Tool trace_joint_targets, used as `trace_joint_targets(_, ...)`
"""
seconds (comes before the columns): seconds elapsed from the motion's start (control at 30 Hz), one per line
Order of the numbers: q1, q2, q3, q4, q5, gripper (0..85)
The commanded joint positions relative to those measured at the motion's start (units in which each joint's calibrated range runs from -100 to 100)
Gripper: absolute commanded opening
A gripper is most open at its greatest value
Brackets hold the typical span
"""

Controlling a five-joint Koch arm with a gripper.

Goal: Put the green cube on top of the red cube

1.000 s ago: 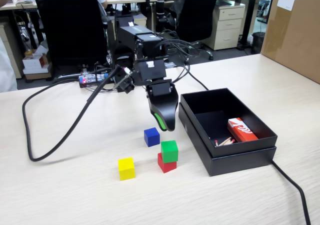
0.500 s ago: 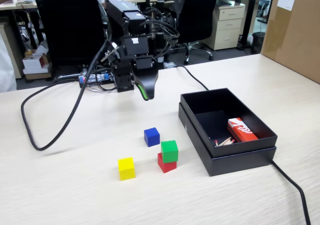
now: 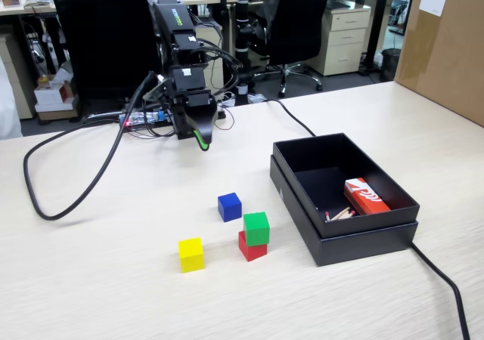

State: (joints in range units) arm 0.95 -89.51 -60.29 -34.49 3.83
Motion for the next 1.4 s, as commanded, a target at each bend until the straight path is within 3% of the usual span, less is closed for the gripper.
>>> trace_joint_targets(0.0, 0.20, -4.63, -1.63, 4.47, -0.05, 49.6)
trace_joint_targets(0.33, 0.15, -8.88, -17.13, 15.53, -0.93, 49.6)
trace_joint_targets(0.57, -0.10, -8.99, -31.37, 30.65, -6.45, 49.7)
trace_joint_targets(1.37, 0.44, -9.34, -34.99, 31.77, -7.62, 49.6)
